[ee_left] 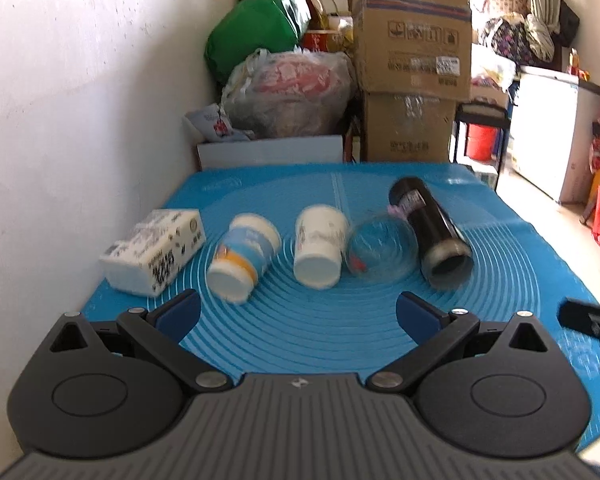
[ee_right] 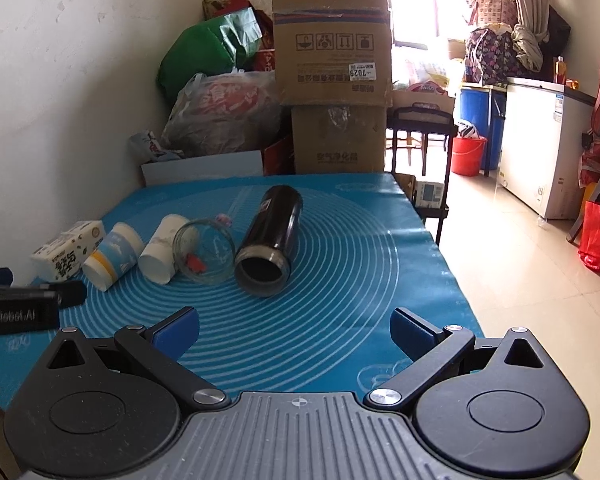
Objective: Flip cup upside down
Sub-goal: 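Move the left gripper to the white paper cup and close on it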
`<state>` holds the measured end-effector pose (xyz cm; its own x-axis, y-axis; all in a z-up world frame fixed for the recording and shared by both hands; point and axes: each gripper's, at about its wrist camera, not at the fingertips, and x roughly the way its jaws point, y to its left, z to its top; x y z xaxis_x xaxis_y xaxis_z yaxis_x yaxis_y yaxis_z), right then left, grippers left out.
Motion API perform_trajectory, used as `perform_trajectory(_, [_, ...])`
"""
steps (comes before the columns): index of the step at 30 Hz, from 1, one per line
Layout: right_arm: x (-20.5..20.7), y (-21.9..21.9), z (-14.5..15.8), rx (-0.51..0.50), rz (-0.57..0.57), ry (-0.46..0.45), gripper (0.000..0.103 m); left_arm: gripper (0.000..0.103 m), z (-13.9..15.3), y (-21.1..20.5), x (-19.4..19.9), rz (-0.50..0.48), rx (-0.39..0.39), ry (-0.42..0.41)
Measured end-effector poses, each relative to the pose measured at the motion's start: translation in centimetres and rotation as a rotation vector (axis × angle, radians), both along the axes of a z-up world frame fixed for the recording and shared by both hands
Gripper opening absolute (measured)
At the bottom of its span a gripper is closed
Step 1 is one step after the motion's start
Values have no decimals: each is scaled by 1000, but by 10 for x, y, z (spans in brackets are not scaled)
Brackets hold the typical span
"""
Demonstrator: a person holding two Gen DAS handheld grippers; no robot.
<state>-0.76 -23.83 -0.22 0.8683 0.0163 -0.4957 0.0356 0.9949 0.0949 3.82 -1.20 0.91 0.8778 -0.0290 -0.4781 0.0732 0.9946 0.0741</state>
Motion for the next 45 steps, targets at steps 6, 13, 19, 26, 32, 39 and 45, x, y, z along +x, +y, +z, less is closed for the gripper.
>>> perform_trajectory(6, [21, -9, -4, 15, -10, 7, 103, 102, -4, -7, 44, 52, 4, -70])
perform_trajectory(13, [43, -15, -16, 25, -10, 29, 103, 102, -25, -11, 94, 80, -27, -21])
perform_trajectory(19, [59, -21, -27, 34, -11, 39, 103, 102, -37, -12, 122, 86, -42, -4])
perform_trajectory(26, [70, -21, -37, 44, 0, 50, 103, 101, -45, -16, 141, 84, -49, -11])
perform_trajectory(32, [73, -19, -39, 48, 8, 54, 103, 88, -50, -11, 154, 86, -66, 32])
perform_trajectory(39, [73, -19, -39, 51, 10, 54, 103, 88, -59, -13, 158, 71, -33, 42])
perform_trajectory(45, [74, -15, -40, 54, 19, 60, 103, 89, -61, -13, 164, 33, -12, 54])
